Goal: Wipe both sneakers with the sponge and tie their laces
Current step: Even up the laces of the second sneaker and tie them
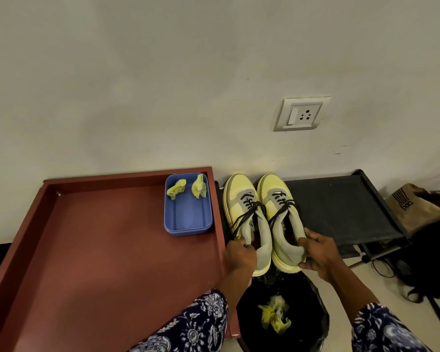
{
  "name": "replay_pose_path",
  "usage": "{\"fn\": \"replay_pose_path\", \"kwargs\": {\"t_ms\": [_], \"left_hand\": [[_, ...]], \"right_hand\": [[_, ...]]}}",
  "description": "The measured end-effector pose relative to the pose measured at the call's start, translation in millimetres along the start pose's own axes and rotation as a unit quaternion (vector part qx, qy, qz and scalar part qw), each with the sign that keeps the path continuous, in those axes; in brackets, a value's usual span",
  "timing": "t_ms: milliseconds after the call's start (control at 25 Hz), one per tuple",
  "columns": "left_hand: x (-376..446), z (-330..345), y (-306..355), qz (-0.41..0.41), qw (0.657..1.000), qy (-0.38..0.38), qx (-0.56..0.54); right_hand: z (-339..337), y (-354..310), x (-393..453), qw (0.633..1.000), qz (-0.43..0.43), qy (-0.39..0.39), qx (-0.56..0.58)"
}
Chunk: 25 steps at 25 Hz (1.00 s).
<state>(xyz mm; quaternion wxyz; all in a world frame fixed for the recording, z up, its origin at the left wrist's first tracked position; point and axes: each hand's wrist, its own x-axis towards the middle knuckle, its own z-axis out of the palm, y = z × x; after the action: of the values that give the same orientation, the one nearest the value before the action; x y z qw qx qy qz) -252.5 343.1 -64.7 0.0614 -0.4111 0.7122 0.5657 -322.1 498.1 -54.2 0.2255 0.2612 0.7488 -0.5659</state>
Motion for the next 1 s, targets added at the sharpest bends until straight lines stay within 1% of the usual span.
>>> {"fn": "replay_pose_path", "kwargs": {"t_ms": [200, 440, 600, 680, 760, 880, 920, 1000], "left_hand": [[3.9, 0.3, -1.4, -0.011, 1.000, -0.011, -0.002], [4.5, -0.8, 0.0, -0.047, 0.997, -0.035, -0.058], [0.9, -2.9, 1.5, -0.045, 0.996, -0.049, -0.065], [-2.1, -6.6, 3.3, -0.038, 0.997, -0.049, -0.047], [-4.1, -10.8, 4.0, -0.024, 0.998, -0.055, -0.024], [-6.5, -20.5, 5.4, 0.006, 0.998, -0.061, -0.029], [-8.2, -27.5, 7.1, 0.023, 0.997, -0.058, -0.038], [-9.3, -47.3, 9.5, 0.062, 0.996, -0.025, -0.057]], "right_hand": [[0.1, 2.7, 1.1, 1.000, 0.011, 0.001, 0.010], [6.1, 4.1, 5.3, 0.999, 0.019, 0.035, 0.029], [8.1, 6.9, 2.9, 0.998, 0.008, 0.048, 0.036], [9.5, 7.0, 1.8, 0.998, 0.010, 0.052, 0.029], [14.6, 1.7, -2.1, 0.996, -0.012, 0.086, -0.021], [28.1, -11.4, -13.9, 0.967, -0.090, 0.177, -0.161], [33.8, -15.2, -17.1, 0.957, -0.109, 0.197, -0.184], [49.3, -22.8, -27.1, 0.946, -0.146, 0.220, -0.187]]}}
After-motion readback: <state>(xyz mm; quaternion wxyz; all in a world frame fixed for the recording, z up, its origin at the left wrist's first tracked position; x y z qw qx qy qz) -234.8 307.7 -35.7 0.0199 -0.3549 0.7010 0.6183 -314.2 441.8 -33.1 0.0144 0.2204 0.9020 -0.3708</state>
